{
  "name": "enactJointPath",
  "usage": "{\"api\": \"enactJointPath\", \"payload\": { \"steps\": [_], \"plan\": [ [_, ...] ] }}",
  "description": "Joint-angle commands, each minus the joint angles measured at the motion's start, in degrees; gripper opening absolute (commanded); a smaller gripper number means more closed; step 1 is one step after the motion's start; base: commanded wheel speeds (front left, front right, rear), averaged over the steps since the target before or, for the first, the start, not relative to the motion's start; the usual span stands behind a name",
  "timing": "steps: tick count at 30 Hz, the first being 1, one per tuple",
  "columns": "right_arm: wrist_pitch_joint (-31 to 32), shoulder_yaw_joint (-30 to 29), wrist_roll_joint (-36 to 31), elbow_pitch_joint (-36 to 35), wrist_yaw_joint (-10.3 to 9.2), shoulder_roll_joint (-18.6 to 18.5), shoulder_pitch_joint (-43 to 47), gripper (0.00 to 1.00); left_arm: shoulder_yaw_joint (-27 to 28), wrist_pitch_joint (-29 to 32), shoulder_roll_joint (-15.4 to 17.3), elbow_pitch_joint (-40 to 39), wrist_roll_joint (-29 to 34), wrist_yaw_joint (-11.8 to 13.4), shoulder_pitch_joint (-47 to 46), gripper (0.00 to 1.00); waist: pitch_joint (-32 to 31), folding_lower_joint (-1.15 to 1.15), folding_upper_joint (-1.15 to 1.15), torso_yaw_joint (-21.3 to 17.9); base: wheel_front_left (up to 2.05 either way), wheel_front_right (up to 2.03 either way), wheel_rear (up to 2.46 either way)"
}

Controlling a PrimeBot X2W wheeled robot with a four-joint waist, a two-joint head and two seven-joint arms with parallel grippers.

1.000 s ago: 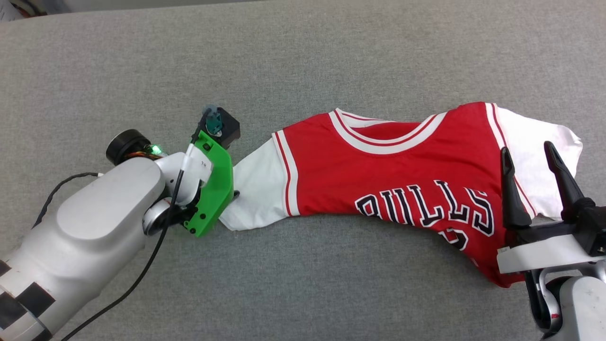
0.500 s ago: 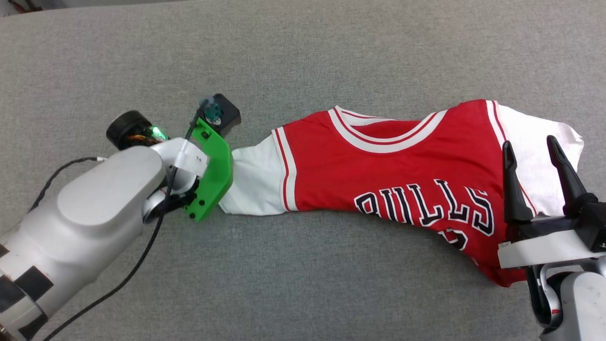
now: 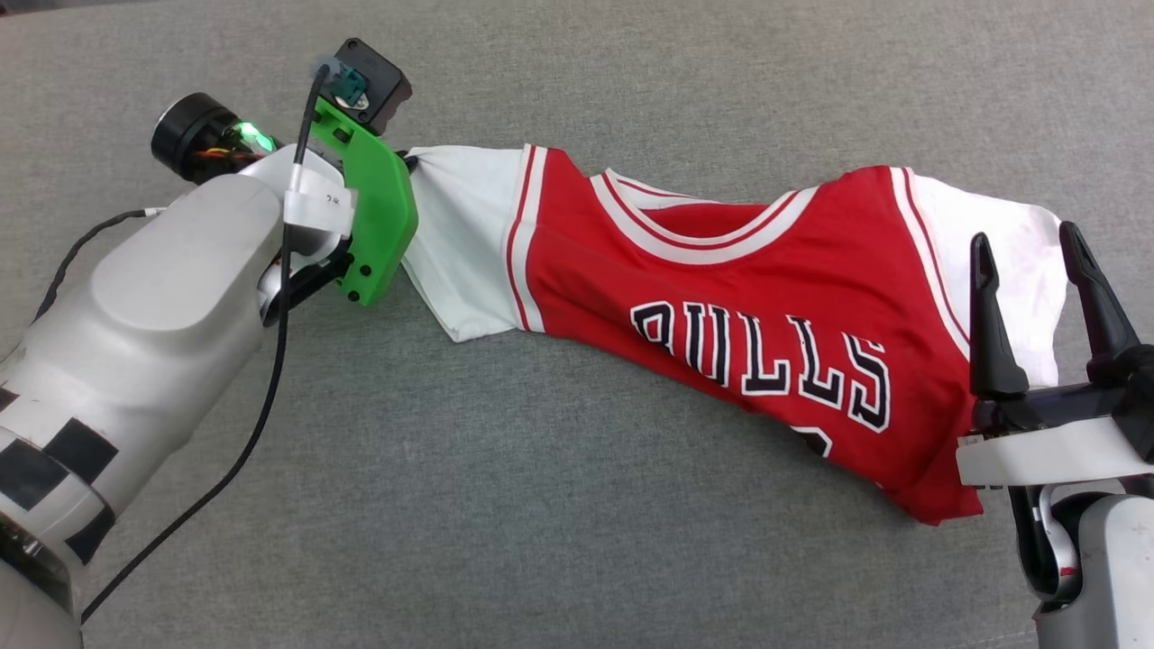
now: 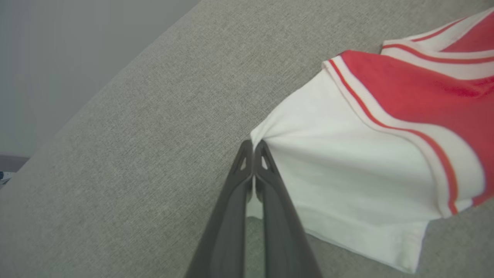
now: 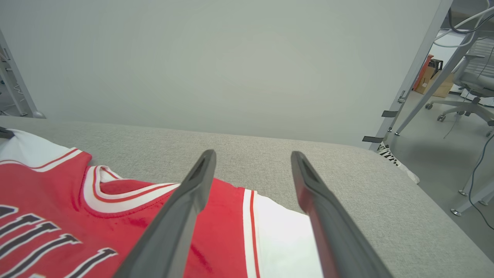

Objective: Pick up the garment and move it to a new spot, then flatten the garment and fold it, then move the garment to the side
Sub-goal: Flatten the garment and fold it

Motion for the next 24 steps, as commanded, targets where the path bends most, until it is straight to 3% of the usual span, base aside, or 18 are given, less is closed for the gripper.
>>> {"api": "enactJointPath", "payload": {
  "steps": [1, 9, 10, 11, 12, 18, 21, 24],
  "plan": [
    [-0.27, -0.14, -0.46, -0.37, -0.04, 0.08, -1.09, 1.00, -0.12, -1.13, -0.92, 2.09, -0.03, -0.16, -0.84, 0.00, 1.28, 0.00, 0.00, -1.26, 0.00, 0.00, 0.00],
    [-0.27, -0.22, -0.41, 0.01, -0.04, 0.32, -1.64, 1.00, -2.17, -5.62, -3.82, 11.96, -0.37, -0.16, 3.49, 0.00, 1.97, 0.00, 0.00, -2.45, 0.00, 0.00, 0.00],
    [-0.27, -0.40, -0.42, 0.10, -0.04, 0.27, -1.53, 1.00, -2.31, -6.10, -4.04, 12.31, -0.59, -0.16, 3.99, 0.13, 1.73, 0.00, 0.00, -2.32, 0.00, 0.00, 0.00],
    [-0.27, -0.82, -0.49, 0.30, -0.04, 0.07, -1.41, 1.00, -2.46, -7.50, -4.19, 12.80, -0.57, -0.16, 4.50, 0.83, 1.07, 0.00, 0.00, -1.95, 0.00, 0.00, 0.00],
    [-0.27, -1.05, -0.50, 0.42, -0.04, -0.11, -1.37, 1.00, -2.52, -8.80, -4.21, 13.07, -0.48, -0.16, 4.67, 1.00, 0.67, 0.00, 0.00, -1.73, 0.00, 0.00, 0.00],
    [-0.27, -3.57, 0.04, 0.71, -0.04, -2.65, -1.54, 1.00, 0.26, -23.09, -4.29, 14.22, -0.85, 0.62, 5.26, 1.00, -3.30, 0.00, 0.00, 0.73, 0.00, 0.00, 0.00],
    [-0.27, -4.62, 0.73, 0.97, -0.04, -5.17, -2.15, 1.00, 2.29, -28.67, -3.99, 13.25, -0.72, 2.94, 6.26, 1.00, -5.27, 0.00, 0.00, 2.25, 0.00, 0.00, 0.00],
    [0.04, -4.92, 1.57, 2.06, -0.04, -8.81, -3.54, 1.00, 4.81, -30.32, -3.01, 9.87, 0.26, 6.39, 8.13, 1.00, -6.70, 0.00, 0.00, 3.56, 0.00, 0.00, 0.00]
  ]
}}
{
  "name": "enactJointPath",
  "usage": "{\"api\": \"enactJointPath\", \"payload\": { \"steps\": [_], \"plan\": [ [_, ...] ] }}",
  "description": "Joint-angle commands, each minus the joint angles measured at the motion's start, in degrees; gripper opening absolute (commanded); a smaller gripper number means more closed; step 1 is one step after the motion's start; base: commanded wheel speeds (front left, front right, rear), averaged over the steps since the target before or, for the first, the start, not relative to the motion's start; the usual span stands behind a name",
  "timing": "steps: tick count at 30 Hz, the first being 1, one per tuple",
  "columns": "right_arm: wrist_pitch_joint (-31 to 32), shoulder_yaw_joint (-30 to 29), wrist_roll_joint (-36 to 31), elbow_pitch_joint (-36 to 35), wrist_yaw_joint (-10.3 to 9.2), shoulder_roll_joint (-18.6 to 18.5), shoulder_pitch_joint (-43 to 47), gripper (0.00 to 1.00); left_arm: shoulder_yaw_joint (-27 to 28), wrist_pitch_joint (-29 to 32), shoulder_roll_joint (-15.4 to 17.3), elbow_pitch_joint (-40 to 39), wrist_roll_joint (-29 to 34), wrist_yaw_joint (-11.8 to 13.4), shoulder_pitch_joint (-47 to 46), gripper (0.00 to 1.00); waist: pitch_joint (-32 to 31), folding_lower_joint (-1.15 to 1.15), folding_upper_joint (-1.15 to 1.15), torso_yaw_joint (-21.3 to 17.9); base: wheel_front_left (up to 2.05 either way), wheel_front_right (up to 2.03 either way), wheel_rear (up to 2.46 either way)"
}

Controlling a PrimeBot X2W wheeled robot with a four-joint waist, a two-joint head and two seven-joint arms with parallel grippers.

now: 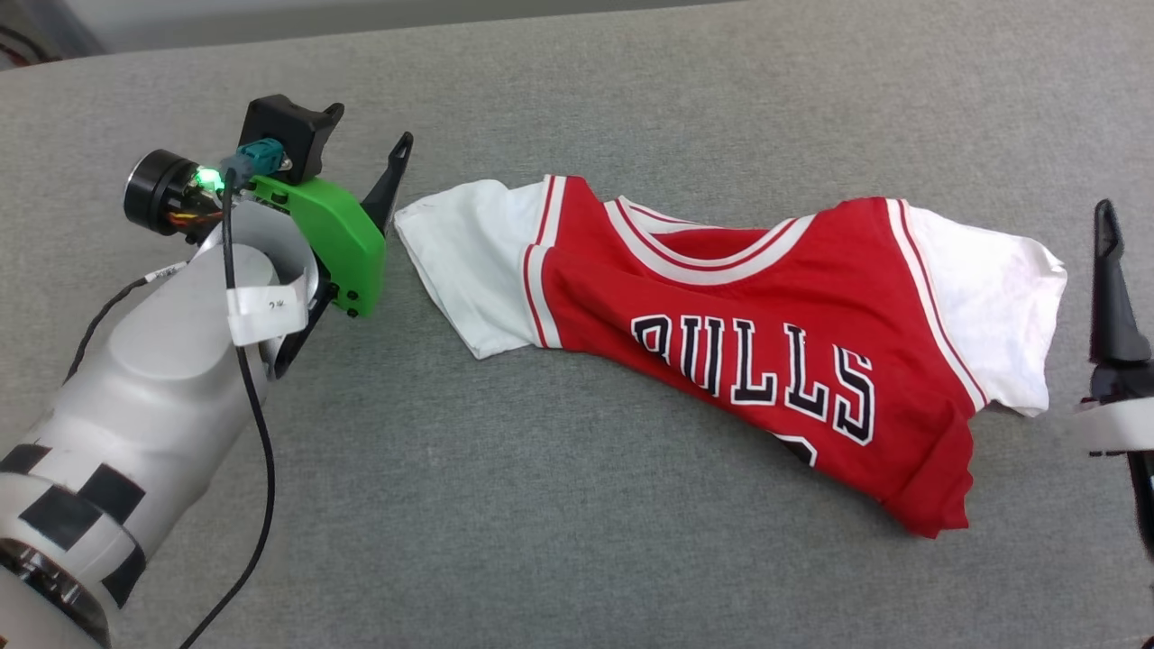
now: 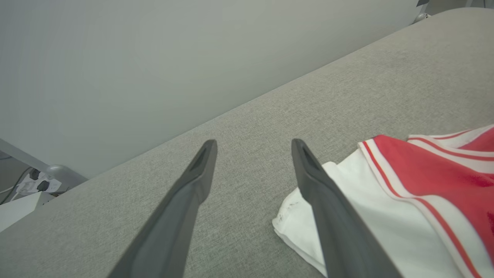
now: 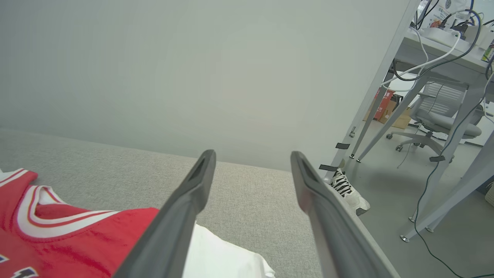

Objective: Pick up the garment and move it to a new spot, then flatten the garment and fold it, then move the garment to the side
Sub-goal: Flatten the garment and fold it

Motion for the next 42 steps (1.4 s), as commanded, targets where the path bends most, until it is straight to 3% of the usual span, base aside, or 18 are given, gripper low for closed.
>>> {"api": "enactJointPath", "payload": {
  "steps": [1, 5, 10, 16, 20, 25, 36, 42],
  "plan": [
    [0.54, -0.02, 0.67, 0.50, -0.04, -1.51, -1.91, 1.00, 1.50, -0.39, 0.85, -1.96, 0.68, 1.77, 2.02, 1.00, -2.71, -0.01, 0.00, 2.79, 0.00, 0.00, 0.00],
    [6.64, 1.96, 3.51, 1.42, -0.04, -6.53, -4.50, 1.00, 10.02, -0.47, 3.41, -13.95, 5.75, 8.43, 7.71, 1.00, -3.59, -0.01, 0.00, 4.06, 0.00, 0.00, 0.00],
    [19.41, 5.41, 11.86, 3.88, -0.04, -15.17, -7.86, 1.00, 19.58, -0.49, 4.95, -27.62, 13.33, 15.51, 19.70, 1.00, -4.02, -0.01, 0.00, 5.52, 0.00, 0.00, 0.00],
    [36.90, 10.19, 24.25, 8.71, -0.04, -25.23, -10.73, 1.00, 28.38, -0.49, 3.51, -36.98, 20.37, 19.91, 30.63, 1.00, -3.21, -0.01, 0.00, 7.10, 0.00, 0.00, 0.00],
    [48.09, 13.16, 32.01, 11.68, -0.04, -30.39, -11.55, 1.00, 33.14, -0.49, 1.72, -40.70, 23.75, 20.11, 35.50, 1.00, -2.00, -0.01, 0.00, 8.21, 0.00, 0.00, 0.00],
    [56.97, 14.18, 36.86, 15.75, -0.04, -33.13, -13.21, 1.00, 38.54, -0.50, -1.25, -44.17, 27.55, 19.74, 39.42, 1.00, 0.20, -0.01, 0.00, 9.34, 0.00, 0.00, 0.00],
    [59.49, 16.36, 34.96, 24.02, -0.04, -31.50, -18.73, 1.00, 46.50, -0.50, -7.42, -46.24, 33.84, 15.49, 42.70, 1.00, 6.35, -0.01, 0.00, 11.89, 0.00, 0.00, 0.00],
    [59.60, 20.41, 35.06, 28.63, -0.04, -29.61, -18.09, 1.00, 49.63, -0.50, -10.08, -45.39, 36.57, 12.48, 42.02, 1.00, 8.06, -0.01, 0.00, 12.93, 0.00, 0.00, 0.00]
  ]
}}
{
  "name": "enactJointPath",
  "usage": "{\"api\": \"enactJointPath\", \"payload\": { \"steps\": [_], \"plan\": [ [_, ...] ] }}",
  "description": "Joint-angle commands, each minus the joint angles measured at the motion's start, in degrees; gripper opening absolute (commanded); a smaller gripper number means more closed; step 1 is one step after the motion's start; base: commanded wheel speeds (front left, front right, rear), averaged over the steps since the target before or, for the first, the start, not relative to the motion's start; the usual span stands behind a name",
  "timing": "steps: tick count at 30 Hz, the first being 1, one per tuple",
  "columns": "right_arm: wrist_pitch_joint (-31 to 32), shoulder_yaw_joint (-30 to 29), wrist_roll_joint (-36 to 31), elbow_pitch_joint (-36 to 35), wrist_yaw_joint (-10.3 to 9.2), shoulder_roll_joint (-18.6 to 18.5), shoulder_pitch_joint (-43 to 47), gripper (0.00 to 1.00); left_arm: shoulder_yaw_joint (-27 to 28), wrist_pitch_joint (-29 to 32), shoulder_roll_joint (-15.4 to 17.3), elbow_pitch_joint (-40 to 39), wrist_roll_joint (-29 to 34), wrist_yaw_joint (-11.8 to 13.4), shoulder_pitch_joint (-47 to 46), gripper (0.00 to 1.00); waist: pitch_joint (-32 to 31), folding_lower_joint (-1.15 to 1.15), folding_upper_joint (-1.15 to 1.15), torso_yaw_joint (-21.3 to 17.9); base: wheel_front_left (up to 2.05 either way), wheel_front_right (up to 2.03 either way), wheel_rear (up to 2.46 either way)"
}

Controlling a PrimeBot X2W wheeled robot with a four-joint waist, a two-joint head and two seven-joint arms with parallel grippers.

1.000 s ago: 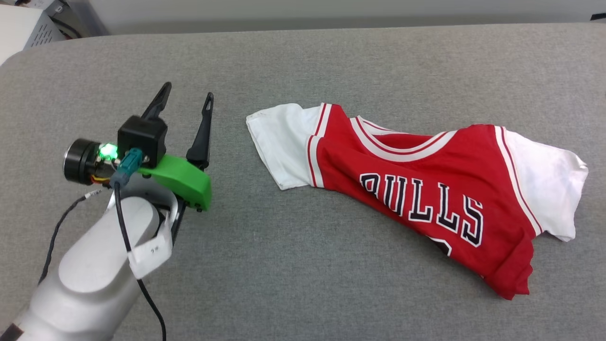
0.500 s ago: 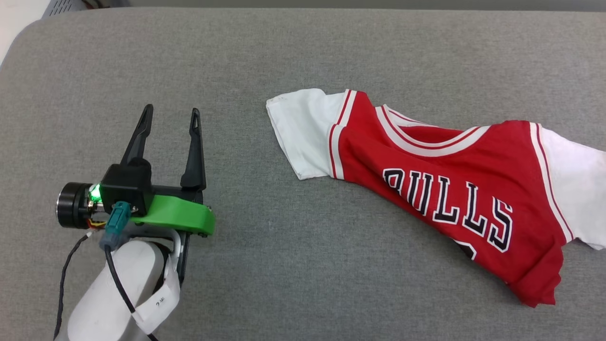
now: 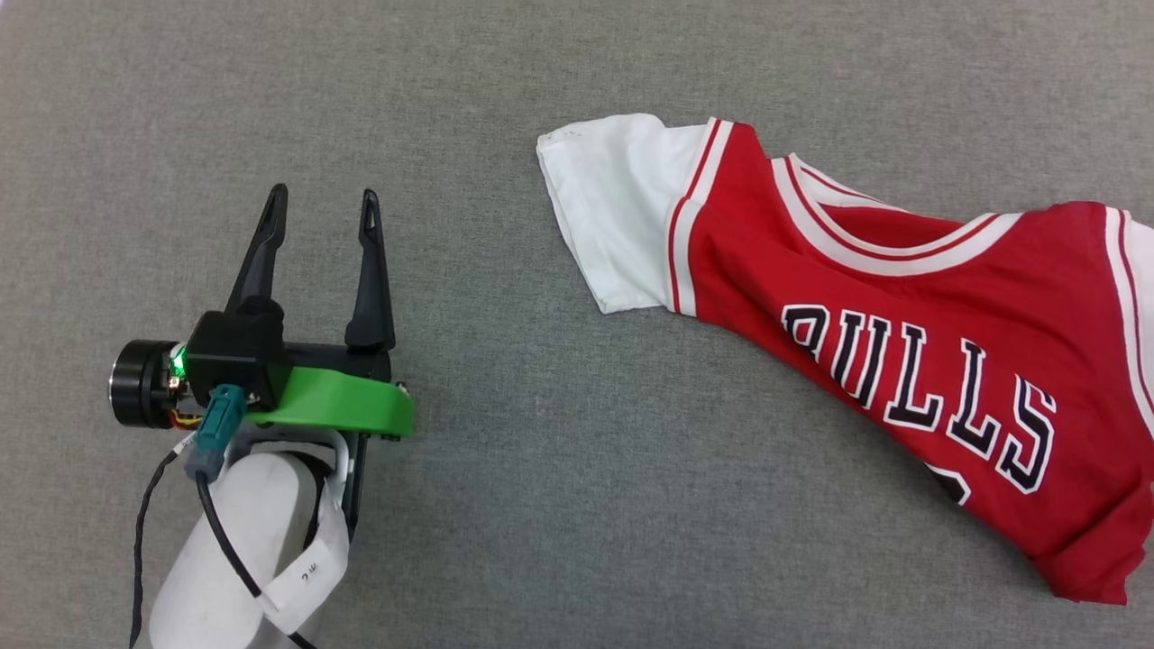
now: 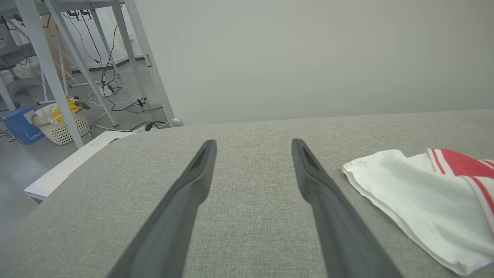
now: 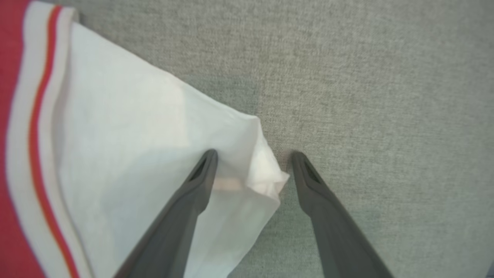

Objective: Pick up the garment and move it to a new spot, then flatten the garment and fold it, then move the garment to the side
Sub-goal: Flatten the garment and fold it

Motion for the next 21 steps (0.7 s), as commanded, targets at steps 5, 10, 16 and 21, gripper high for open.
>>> {"api": "enactJointPath", "payload": {
  "steps": [5, 10, 16, 21],
  "plan": [
    [-1.52, 2.89, 1.82, 2.25, -0.03, 2.13, 1.00, 0.00, 2.77, -0.33, -1.64, 1.63, 1.85, -2.74, -0.25, 1.00, 0.07, 0.00, 0.00, 0.32, 0.00, 0.00, 0.00],
    [-7.70, 2.40, 3.29, 1.83, -0.03, 1.82, 0.26, 0.00, 5.27, -0.34, -2.28, 2.53, 2.42, -5.58, -0.52, 1.00, -2.08, 0.00, 0.00, -0.73, 0.00, 0.00, 0.00],
    [-18.67, 1.18, 4.19, -1.01, -0.03, 1.00, -0.35, 0.00, 7.02, -0.34, -1.26, 4.85, 2.81, -10.62, -3.10, 1.00, -5.78, 0.00, 0.00, -2.04, 0.00, 0.00, 0.00],
    [-25.00, -0.09, 4.86, -4.72, -0.03, -0.27, 0.19, 0.00, 6.33, -0.25, 1.35, 7.88, 3.62, -14.55, -7.82, 1.00, -8.05, 0.00, 0.00, -3.33, 0.00, 0.00, 0.00]
  ]
}}
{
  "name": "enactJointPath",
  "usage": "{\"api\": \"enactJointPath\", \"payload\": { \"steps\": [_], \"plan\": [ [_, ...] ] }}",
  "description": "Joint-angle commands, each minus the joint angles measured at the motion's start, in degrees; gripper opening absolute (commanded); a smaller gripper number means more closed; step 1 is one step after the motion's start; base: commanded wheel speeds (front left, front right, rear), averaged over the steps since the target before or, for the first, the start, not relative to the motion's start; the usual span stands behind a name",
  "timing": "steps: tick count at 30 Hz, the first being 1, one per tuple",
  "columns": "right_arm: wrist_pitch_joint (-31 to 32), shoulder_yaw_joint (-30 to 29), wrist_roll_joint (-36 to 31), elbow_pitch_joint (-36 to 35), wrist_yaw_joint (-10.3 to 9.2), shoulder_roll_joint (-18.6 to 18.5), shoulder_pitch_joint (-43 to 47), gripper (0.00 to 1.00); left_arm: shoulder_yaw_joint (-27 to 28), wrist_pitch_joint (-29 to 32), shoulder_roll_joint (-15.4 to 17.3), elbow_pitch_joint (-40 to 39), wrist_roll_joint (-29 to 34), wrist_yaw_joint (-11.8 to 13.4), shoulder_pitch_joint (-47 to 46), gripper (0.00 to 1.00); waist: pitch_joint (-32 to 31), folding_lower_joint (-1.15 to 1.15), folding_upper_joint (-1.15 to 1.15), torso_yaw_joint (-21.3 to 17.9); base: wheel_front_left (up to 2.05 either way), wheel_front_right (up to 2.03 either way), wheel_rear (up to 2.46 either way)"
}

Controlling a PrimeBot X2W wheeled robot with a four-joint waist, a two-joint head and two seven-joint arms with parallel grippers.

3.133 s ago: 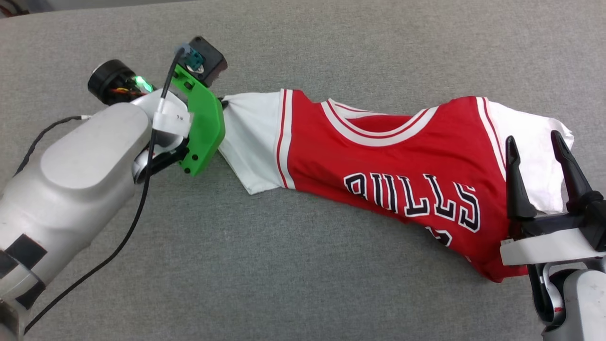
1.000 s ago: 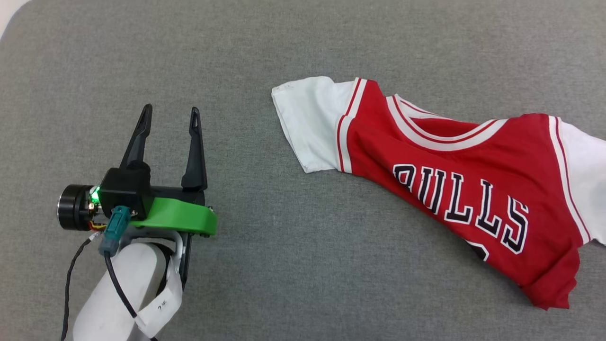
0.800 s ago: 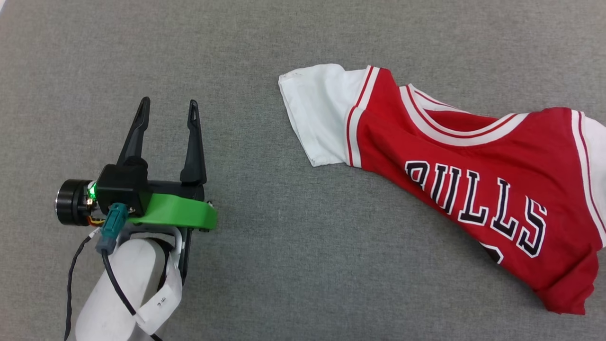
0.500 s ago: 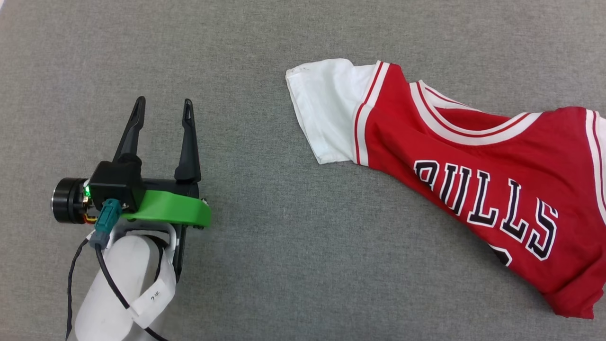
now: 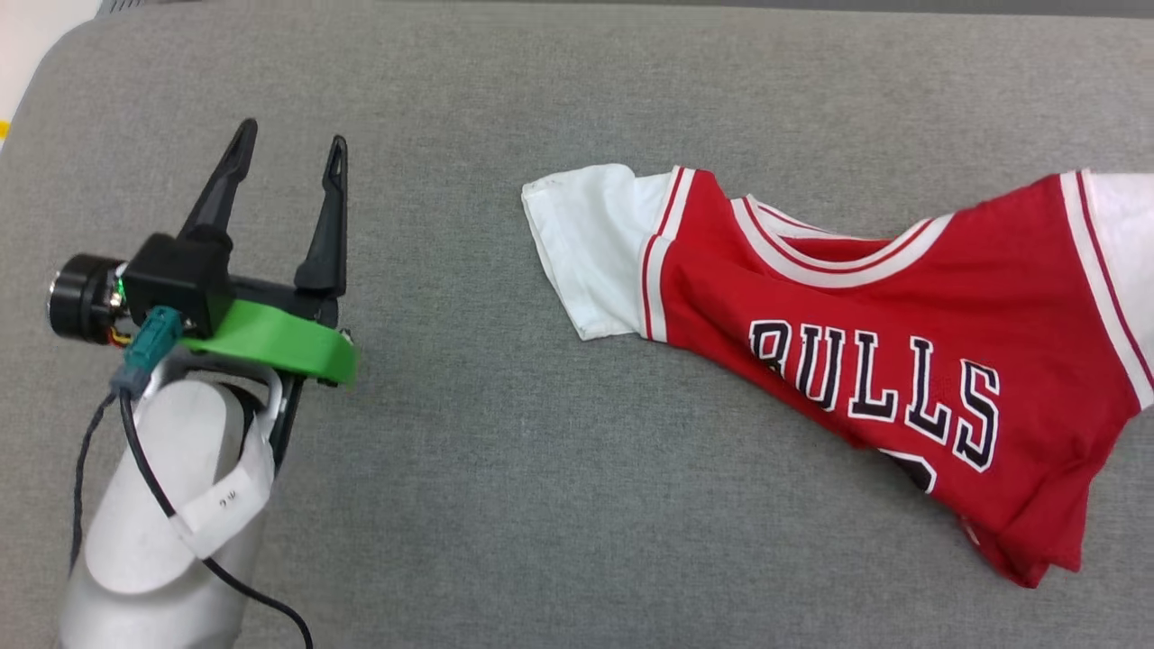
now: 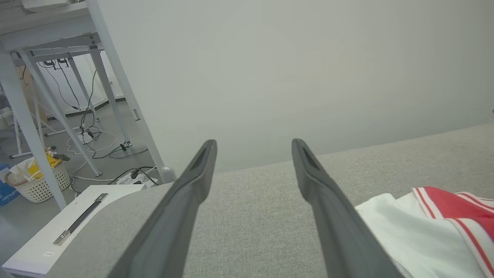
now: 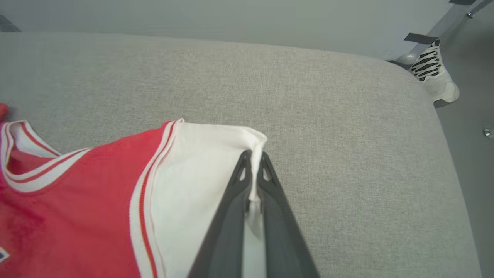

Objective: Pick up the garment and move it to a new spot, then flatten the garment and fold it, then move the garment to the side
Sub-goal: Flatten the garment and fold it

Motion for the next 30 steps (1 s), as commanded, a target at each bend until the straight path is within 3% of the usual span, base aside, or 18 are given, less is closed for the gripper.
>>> {"api": "enactJointPath", "payload": {
  "steps": [1, 7, 13, 21, 25, 30],
  "plan": [
    [-1.14, -0.25, 0.26, -1.21, -0.04, -0.51, 0.63, 0.00, -0.48, -0.09, 1.01, 1.04, 0.27, -1.07, -2.45, 1.00, -1.76, 0.00, 0.00, -1.52, 0.00, 0.00, 0.00],
    [-3.98, -2.14, -0.66, -6.58, -0.04, -1.33, 2.92, 0.00, -3.64, 4.85, 3.59, 4.73, -2.29, -3.94, -11.32, 1.00, -2.20, 0.00, 0.00, -2.86, 0.00, 0.00, 0.00],
    [-3.45, -3.83, -2.46, -10.97, -0.04, 0.02, 5.07, 0.00, -12.25, 13.75, 6.52, 6.26, -6.55, -4.59, -20.85, 1.00, -1.23, 0.00, 0.00, -4.07, 0.00, 0.00, 0.00],
    [-2.29, -5.15, -4.09, -14.41, -0.04, 2.24, 5.85, 0.00, -29.21, 33.57, 10.51, 11.44, -22.62, -4.62, -32.95, 1.00, 1.35, 0.00, 0.00, -5.62, 0.00, 0.00, 0.00],
    [-2.00, -5.06, -4.35, -15.16, -0.04, 3.00, 5.30, 0.00, -34.30, 42.45, 10.95, 14.96, -30.20, -4.63, -36.89, 1.00, 2.86, 0.00, 0.00, -6.47, 0.00, 0.00, 0.00],
    [-1.85, -4.65, -4.36, -15.66, -0.04, 3.37, 3.95, 0.00, -39.04, 49.38, 10.74, 18.23, -37.05, -4.63, -40.68, 1.00, 5.03, 0.00, 0.00, -7.47, 0.00, 0.00, 0.00]
  ]
}}
